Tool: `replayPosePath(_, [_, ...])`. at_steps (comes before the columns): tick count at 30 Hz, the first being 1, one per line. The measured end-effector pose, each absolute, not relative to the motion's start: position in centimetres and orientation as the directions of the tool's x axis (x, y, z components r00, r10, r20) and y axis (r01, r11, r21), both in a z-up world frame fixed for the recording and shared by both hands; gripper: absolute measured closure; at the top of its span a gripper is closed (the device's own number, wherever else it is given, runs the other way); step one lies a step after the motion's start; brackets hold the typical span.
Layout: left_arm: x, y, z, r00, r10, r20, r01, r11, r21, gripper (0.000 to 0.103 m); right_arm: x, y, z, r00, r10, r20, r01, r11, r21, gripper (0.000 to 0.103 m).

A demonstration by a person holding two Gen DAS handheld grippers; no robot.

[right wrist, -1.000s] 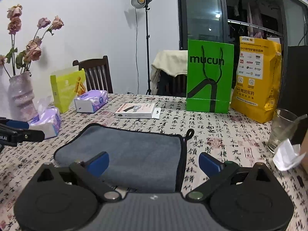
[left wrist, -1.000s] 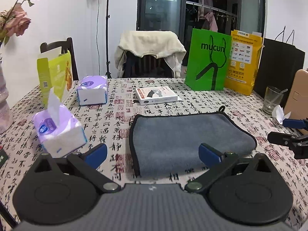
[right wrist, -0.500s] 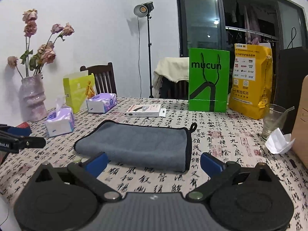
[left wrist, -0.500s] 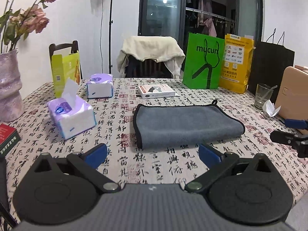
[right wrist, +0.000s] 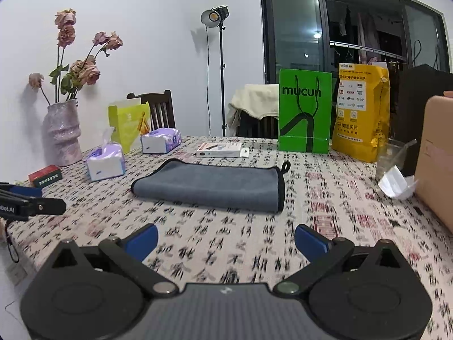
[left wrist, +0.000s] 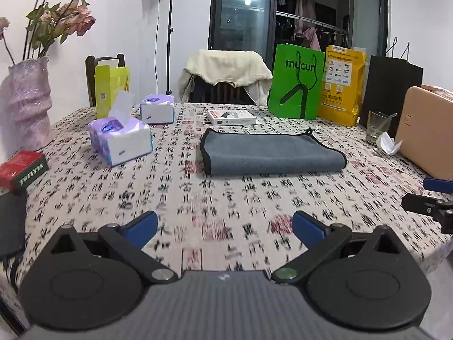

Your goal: Fold towel

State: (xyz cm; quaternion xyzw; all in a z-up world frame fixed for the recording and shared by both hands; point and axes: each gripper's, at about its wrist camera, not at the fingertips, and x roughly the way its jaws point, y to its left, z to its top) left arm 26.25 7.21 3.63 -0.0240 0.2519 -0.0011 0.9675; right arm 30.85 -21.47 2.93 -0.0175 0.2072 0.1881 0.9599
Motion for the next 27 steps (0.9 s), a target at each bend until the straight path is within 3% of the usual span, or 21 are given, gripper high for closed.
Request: replayPosePath(27, [14.5, 3.6, 2.1, 0.911, -0.008, -0.412, 0.008, 1.0, -0.004, 0.0, 18.1, -21.1, 1.5, 0.846, 0.401, -0.35, -0.415, 0.909, 0.038, 0.0])
